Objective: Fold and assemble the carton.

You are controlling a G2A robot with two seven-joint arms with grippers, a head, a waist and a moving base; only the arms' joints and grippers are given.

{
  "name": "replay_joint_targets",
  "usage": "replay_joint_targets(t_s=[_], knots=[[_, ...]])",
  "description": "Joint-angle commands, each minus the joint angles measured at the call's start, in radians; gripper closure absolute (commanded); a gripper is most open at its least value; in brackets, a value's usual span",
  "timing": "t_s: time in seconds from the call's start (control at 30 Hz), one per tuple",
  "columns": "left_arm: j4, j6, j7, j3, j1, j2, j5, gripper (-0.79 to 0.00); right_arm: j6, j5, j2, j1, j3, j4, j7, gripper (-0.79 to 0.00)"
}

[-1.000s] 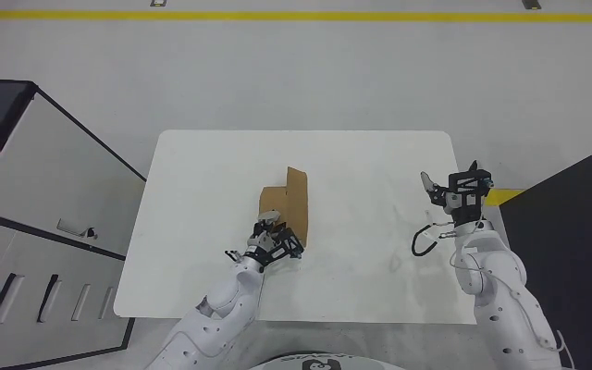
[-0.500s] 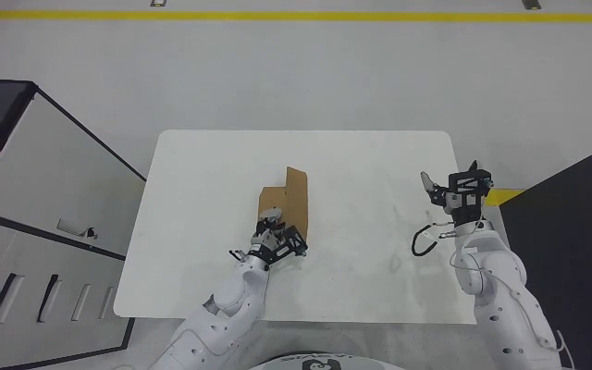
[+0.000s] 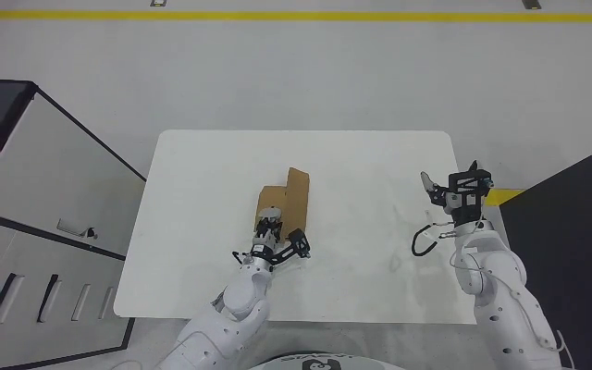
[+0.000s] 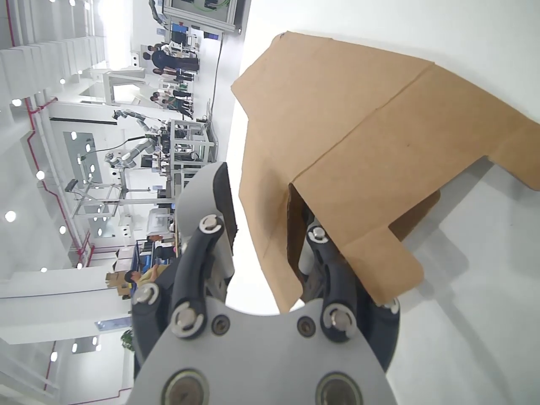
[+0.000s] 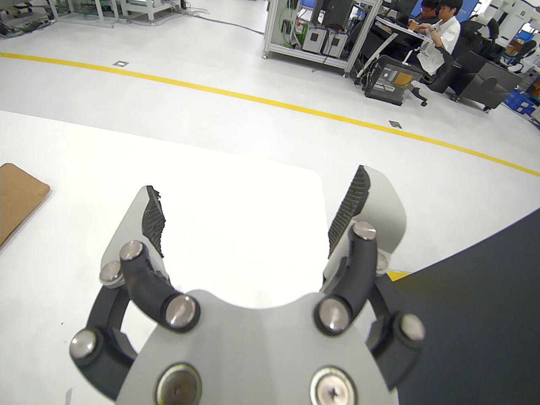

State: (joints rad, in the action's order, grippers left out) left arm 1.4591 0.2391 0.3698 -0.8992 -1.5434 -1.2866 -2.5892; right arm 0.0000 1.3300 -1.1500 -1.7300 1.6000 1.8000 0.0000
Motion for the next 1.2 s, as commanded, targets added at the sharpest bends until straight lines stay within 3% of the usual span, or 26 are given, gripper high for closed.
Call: replay_joint_targets(t_s=[0.0, 0.1, 0.2, 0.23, 0.27, 0.3, 0.57, 0.73, 1.03, 1.17], knots=[[-0.010, 0.001, 0.002, 0.001, 0.003, -0.003, -0.002, -0.360, 0.000, 0.000, 0.000, 0.000, 0.000, 0.000, 0.000, -0.785], [-0.019, 0.005, 0.000, 0.000, 0.007, -0.007, -0.001, -0.354, 0.000, 0.000, 0.000, 0.000, 0.000, 0.000, 0.000, -0.785], [-0.022, 0.020, -0.006, -0.004, 0.008, -0.010, 0.003, -0.280, 0.000, 0.000, 0.000, 0.000, 0.000, 0.000, 0.000, -0.785], [-0.023, 0.029, -0.011, -0.005, 0.007, -0.011, 0.001, -0.237, 0.000, 0.000, 0.000, 0.000, 0.000, 0.000, 0.000, -0.785], [-0.025, 0.036, -0.014, -0.007, 0.007, -0.011, -0.003, -0.089, 0.000, 0.000, 0.000, 0.000, 0.000, 0.000, 0.000, -0.785], [-0.024, 0.046, -0.018, -0.009, 0.006, -0.012, -0.005, 0.000, 0.000, 0.000, 0.000, 0.000, 0.000, 0.000, 0.000, -0.785], [0.022, 0.156, -0.083, -0.040, -0.026, -0.007, -0.059, 0.000, 0.000, 0.000, 0.000, 0.000, 0.000, 0.000, 0.000, -0.785], [0.103, 0.267, -0.117, -0.095, -0.073, 0.009, -0.229, 0.000, 0.000, 0.000, 0.000, 0.000, 0.000, 0.000, 0.000, -0.785], [0.108, 0.274, -0.115, -0.099, -0.078, 0.011, -0.247, 0.000, 0.000, 0.000, 0.000, 0.000, 0.000, 0.000, 0.000, -0.785], [0.122, 0.335, -0.122, -0.121, -0.078, 0.016, -0.414, 0.000, 0.000, 0.000, 0.000, 0.000, 0.000, 0.000, 0.000, -0.785]])
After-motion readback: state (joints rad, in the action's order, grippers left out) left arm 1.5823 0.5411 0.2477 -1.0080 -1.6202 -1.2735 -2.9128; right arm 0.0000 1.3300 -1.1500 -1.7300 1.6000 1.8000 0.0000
